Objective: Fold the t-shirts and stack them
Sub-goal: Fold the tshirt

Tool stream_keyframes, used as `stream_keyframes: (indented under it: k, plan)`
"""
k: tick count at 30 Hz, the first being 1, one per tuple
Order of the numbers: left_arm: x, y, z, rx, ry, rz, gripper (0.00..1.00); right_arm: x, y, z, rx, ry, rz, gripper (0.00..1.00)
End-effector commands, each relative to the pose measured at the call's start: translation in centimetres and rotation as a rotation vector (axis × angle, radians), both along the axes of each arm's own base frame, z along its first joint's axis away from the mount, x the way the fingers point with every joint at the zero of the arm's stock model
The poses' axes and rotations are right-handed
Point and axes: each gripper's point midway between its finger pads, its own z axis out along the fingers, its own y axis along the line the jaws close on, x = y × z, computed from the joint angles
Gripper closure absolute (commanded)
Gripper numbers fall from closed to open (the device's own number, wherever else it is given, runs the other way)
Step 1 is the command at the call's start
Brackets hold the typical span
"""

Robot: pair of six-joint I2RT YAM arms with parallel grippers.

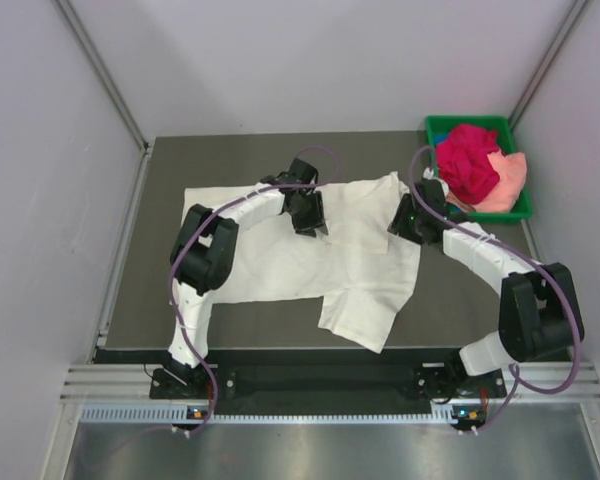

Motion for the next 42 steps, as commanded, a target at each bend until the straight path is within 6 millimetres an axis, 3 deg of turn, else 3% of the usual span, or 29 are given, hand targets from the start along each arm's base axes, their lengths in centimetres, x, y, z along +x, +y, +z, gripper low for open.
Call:
stream_keyframes:
  k: [1,4,5,6,9,11,12,16,20,23,26,27,31,35,36,39,40,42]
  plan:
    - [3.0,2.1,5.0,0.011,-0.127,0.027,0.56,5.3,-0.3,5.5,-0.041,-0.204,0.111,0.54]
    - [5.8,5.5,5.8,0.008,-0.15,0.105,0.57,8.1,-1.0,5.7,-0.049,-0.207,0.181,0.52]
    - [7.2,7.4,6.1,0.006,-0.158,0.145,0.57,9.4,-1.7,6.7,-0.061,-0.231,0.188,0.52]
    - [8.0,8.3,6.2,0.0,-0.167,0.162,0.56,10.0,-2.0,5.4,-0.073,-0.197,0.195,0.52]
    - [10.6,12.3,6.3,0.007,-0.196,0.242,0.57,12.4,-2.8,5.3,-0.118,-0.196,0.232,0.55]
    - [12.1,15.1,6.3,0.006,-0.207,0.299,0.57,14.2,-2.8,6.5,-0.129,-0.235,0.271,0.57]
    - [12.6,16.1,5.6,0.009,-0.197,0.319,0.57,14.8,-2.8,5.4,-0.134,-0.211,0.281,0.59]
    - [14.7,20.7,4.2,0.01,-0.2,0.411,0.57,17.6,-2.5,5.3,-0.145,-0.232,0.308,0.59]
    - [15.9,23.5,2.5,0.031,-0.187,0.467,0.57,20.8,-2.3,4.0,-0.157,-0.211,0.32,0.57]
    - [16.3,25.2,1.1,0.055,-0.17,0.503,0.56,22.1,-2.2,2.9,-0.17,-0.192,0.326,0.54]
    - [16.2,25.9,-0.4,0.088,-0.148,0.519,0.56,22.9,-1.9,1.7,-0.18,-0.168,0.337,0.54]
    - [16.3,27.4,-0.9,0.096,-0.141,0.547,0.57,22.8,-1.6,1.3,-0.182,-0.158,0.348,0.54]
    - [16.0,29.0,-2.4,0.124,-0.111,0.583,0.57,23.2,-1.4,-0.3,-0.215,-0.119,0.357,0.55]
    - [15.2,30.2,-4.1,0.171,-0.071,0.606,0.57,23.6,-2.7,-1.3,-0.267,-0.089,0.302,0.68]
    - [15.1,30.4,-4.3,0.177,-0.069,0.608,0.56,23.7,-3.4,-1.3,-0.282,-0.084,0.269,0.82]
    - [14.7,31.2,-5.1,0.209,-0.053,0.624,0.57,24.5,-5.3,-0.8,-0.237,-0.106,0.146,1.0]
    - [14.7,31.4,-5.2,0.211,-0.049,0.628,0.56,24.3,-6.1,-1.3,-0.16,-0.097,0.094,1.0]
    - [14.5,31.7,-5.4,0.213,-0.041,0.633,0.56,25.3,-6.2,1.0,-0.053,-0.198,0.061,1.0]
